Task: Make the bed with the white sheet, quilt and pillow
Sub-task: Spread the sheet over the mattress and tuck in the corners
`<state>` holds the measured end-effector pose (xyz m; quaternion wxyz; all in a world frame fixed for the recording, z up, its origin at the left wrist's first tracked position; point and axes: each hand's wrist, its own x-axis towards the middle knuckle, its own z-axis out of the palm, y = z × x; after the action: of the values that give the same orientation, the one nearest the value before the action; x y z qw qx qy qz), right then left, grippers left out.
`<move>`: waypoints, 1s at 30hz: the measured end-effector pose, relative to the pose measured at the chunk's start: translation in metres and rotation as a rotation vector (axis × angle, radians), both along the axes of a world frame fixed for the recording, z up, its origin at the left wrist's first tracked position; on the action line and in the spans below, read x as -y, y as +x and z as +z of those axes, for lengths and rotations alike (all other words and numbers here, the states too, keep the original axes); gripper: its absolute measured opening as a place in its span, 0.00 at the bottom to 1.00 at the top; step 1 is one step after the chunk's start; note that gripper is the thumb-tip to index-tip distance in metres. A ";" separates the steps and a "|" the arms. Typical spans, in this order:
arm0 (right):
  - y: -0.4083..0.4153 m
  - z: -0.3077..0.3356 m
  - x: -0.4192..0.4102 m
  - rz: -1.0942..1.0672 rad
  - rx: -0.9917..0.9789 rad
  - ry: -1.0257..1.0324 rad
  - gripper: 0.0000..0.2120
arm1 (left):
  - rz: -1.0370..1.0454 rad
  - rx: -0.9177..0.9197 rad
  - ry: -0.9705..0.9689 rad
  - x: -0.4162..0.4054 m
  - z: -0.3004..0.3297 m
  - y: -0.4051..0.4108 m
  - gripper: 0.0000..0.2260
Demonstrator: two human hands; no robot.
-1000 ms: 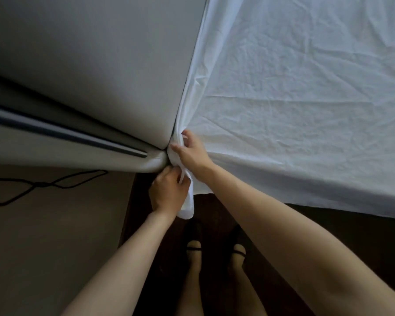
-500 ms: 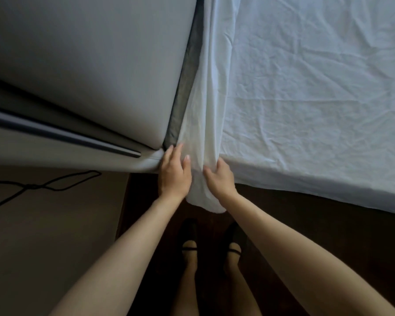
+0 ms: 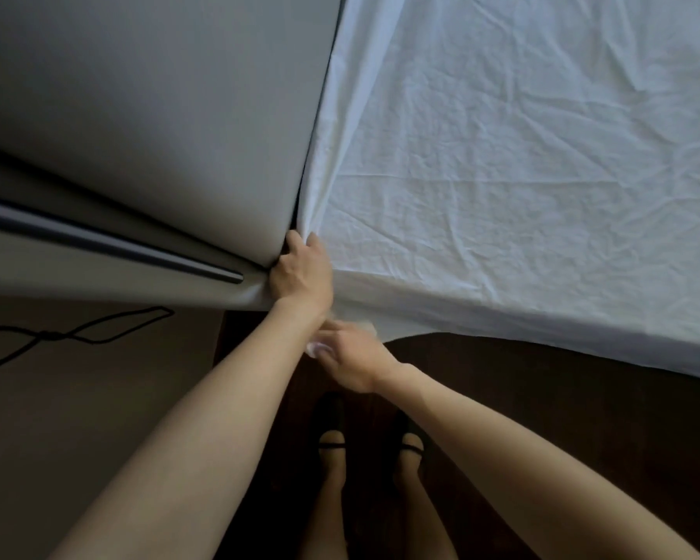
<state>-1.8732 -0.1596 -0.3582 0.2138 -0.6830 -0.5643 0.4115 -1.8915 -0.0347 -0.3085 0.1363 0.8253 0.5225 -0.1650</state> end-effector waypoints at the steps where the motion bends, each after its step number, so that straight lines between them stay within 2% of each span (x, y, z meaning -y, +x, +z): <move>1: 0.003 0.000 0.001 -0.179 -0.074 -0.097 0.13 | -0.022 -0.088 -0.031 -0.002 -0.002 0.000 0.17; 3: 0.016 -0.001 0.000 -0.613 -0.295 -0.305 0.15 | -0.026 -0.199 -0.101 -0.003 -0.005 -0.003 0.22; 5: 0.031 -0.008 -0.001 -0.959 -0.648 -0.452 0.16 | -0.006 -0.252 -0.160 -0.002 -0.004 -0.006 0.25; 8: 0.048 -0.018 0.001 -1.188 -0.945 -0.515 0.14 | 0.125 -0.219 -0.288 0.013 -0.005 -0.007 0.27; 9: 0.050 -0.021 0.001 -1.256 -1.011 -0.524 0.15 | 0.212 -0.143 -0.320 0.017 -0.009 -0.008 0.27; 11: 0.053 -0.024 0.003 -1.384 -1.114 -0.524 0.19 | 0.470 0.124 -0.360 0.021 -0.019 -0.013 0.27; 12: 0.055 -0.025 0.003 -1.449 -1.161 -0.508 0.19 | 0.602 0.261 -0.375 0.021 -0.024 -0.016 0.27; 14: 0.058 -0.030 0.005 -1.592 -1.257 -0.456 0.16 | 0.740 0.444 -0.392 0.028 -0.030 -0.020 0.27; 17: 0.065 -0.039 0.004 -1.725 -1.314 -0.408 0.13 | 0.904 0.735 -0.364 0.048 -0.034 -0.018 0.26; 21: 0.073 -0.056 0.001 -1.790 -1.376 -0.376 0.20 | 1.072 0.980 -0.396 0.060 -0.047 -0.016 0.26; 24: 0.074 -0.066 -0.002 -1.797 -1.440 -0.342 0.23 | 1.043 1.022 -0.505 0.066 -0.063 -0.018 0.31; 26: 0.073 -0.069 -0.004 -1.802 -1.454 -0.340 0.24 | 1.086 1.012 -0.636 0.073 -0.071 -0.016 0.30; 29: 0.072 -0.080 -0.005 -1.813 -1.469 -0.299 0.25 | 1.325 1.024 -0.882 0.077 -0.081 -0.008 0.24; 30: 0.071 -0.085 -0.006 -1.821 -1.480 -0.282 0.25 | 1.420 1.044 -0.929 0.074 -0.085 -0.007 0.25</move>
<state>-1.8019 -0.1541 -0.4433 0.6261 -0.4464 0.4423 0.4616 -1.8982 -0.1089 -0.3936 0.7256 0.1555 0.6532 0.1504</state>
